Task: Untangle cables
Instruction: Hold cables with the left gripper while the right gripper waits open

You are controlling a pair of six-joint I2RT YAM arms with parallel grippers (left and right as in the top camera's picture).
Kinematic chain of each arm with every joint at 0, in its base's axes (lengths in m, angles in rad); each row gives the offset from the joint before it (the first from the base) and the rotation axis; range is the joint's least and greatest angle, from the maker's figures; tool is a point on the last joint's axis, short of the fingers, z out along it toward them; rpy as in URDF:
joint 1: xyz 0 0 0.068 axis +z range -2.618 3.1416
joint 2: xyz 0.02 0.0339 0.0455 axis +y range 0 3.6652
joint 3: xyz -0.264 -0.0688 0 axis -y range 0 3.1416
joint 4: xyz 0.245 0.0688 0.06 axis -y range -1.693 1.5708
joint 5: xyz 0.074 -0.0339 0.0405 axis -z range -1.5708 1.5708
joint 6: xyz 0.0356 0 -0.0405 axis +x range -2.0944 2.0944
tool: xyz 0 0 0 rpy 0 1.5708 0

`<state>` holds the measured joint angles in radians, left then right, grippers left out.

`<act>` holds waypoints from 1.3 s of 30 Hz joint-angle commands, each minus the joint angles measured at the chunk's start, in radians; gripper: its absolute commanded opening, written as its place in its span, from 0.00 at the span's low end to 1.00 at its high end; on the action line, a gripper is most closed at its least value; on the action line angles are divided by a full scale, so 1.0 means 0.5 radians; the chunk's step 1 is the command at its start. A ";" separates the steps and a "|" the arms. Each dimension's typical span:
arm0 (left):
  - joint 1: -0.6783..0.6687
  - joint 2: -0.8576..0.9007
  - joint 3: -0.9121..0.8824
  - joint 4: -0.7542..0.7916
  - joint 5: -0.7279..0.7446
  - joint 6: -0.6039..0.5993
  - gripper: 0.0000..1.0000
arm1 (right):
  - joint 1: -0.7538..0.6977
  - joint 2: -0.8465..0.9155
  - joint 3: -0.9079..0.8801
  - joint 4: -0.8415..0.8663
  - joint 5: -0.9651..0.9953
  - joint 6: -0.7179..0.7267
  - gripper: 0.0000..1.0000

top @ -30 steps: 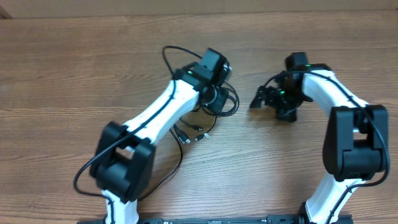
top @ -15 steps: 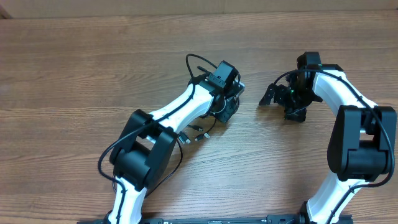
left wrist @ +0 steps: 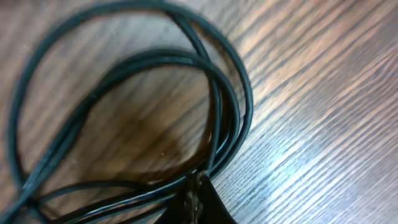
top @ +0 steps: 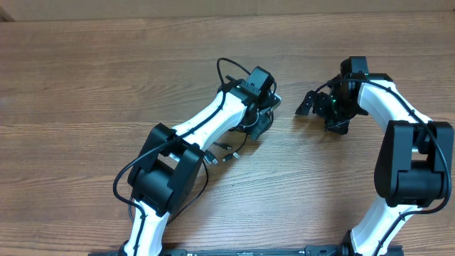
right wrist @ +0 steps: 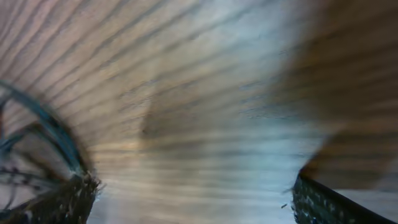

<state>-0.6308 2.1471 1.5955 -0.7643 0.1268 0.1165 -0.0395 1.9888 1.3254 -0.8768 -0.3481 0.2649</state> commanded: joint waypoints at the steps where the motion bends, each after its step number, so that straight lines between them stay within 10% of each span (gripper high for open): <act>1: 0.008 0.033 0.143 -0.090 -0.020 0.080 0.04 | -0.006 -0.024 -0.024 -0.087 -0.269 -0.006 1.00; 24: 0.031 0.082 -0.026 -0.099 -0.014 0.307 0.26 | 0.011 -0.024 -0.033 -0.066 -0.369 0.114 1.00; 39: 0.031 0.078 -0.032 -0.063 -0.014 0.308 0.04 | 0.011 -0.024 -0.033 -0.121 -0.370 0.101 1.00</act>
<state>-0.6193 2.1704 1.5890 -0.7921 0.1196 0.2623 -0.0383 1.9888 1.3190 -0.9329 -0.5274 0.3180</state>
